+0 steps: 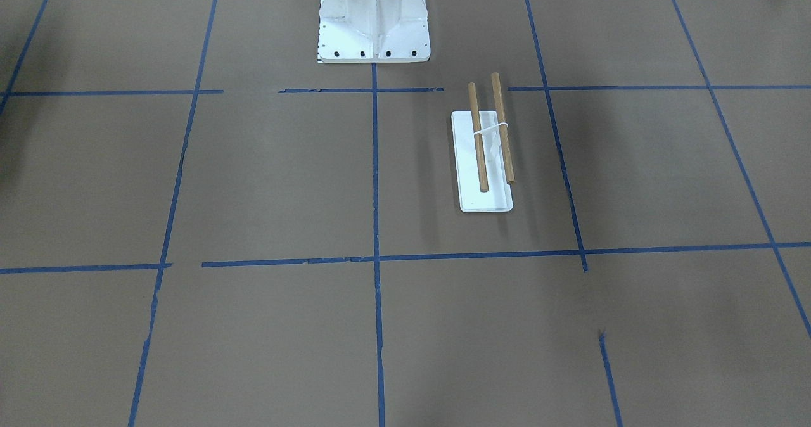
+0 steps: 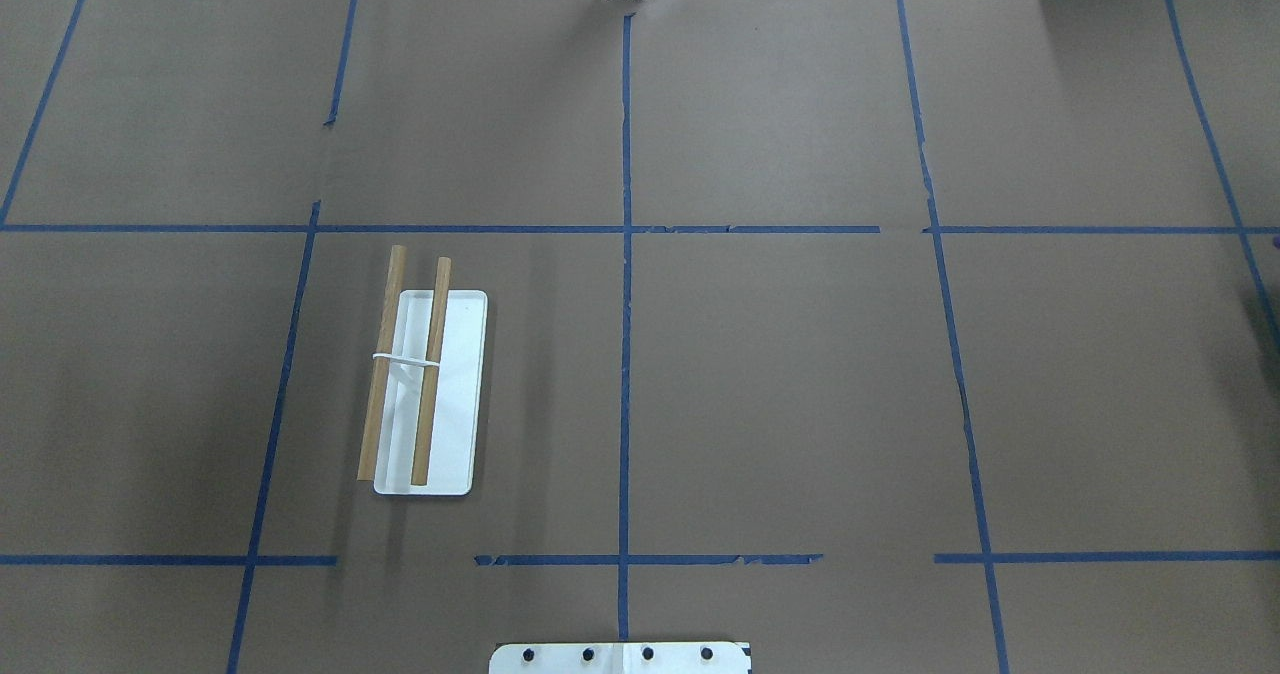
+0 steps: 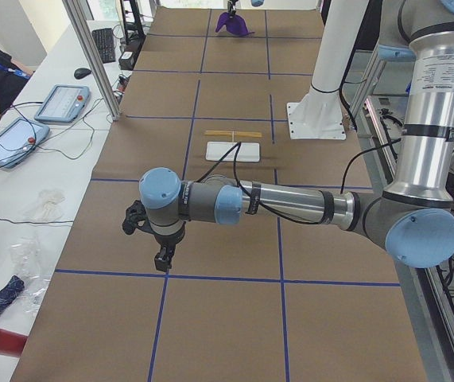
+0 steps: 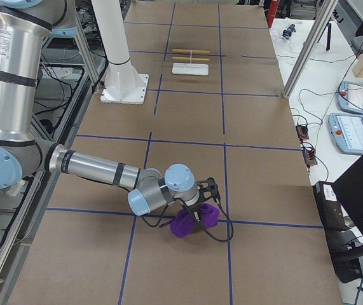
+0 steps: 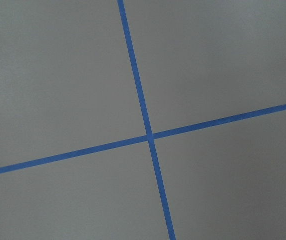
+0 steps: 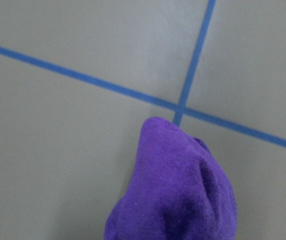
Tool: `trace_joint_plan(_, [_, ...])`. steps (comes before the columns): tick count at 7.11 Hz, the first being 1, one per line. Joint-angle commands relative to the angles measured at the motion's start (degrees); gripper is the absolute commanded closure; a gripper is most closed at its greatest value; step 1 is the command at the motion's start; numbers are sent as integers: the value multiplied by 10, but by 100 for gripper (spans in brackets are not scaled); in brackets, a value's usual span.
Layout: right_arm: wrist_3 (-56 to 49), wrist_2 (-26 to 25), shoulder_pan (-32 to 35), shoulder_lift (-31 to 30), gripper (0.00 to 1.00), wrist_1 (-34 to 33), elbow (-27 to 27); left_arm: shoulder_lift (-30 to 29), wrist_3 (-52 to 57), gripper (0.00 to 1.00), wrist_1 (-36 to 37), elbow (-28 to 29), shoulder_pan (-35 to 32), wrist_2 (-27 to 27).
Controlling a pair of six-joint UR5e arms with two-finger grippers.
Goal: Hang towel on rack
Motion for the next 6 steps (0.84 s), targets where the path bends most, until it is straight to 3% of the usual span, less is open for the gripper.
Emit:
trace_joint_plan(1, [27,0,-14,96,100,-108,93,-2,-1,0,-53,-17,0,3])
trace_joint_plan(3, [201,-21,-111,212,100,-115,105,-5,-55,0,-171,-19,1,4])
trace_joint_plan(5, [412,-89,-208,315,100,-111,134,-7,-231,0,-300,-20,21,1])
trace_joint_plan(6, [477,-98,-235,344,100,-109,158,-10,-356,0,-365,-24,47,-1])
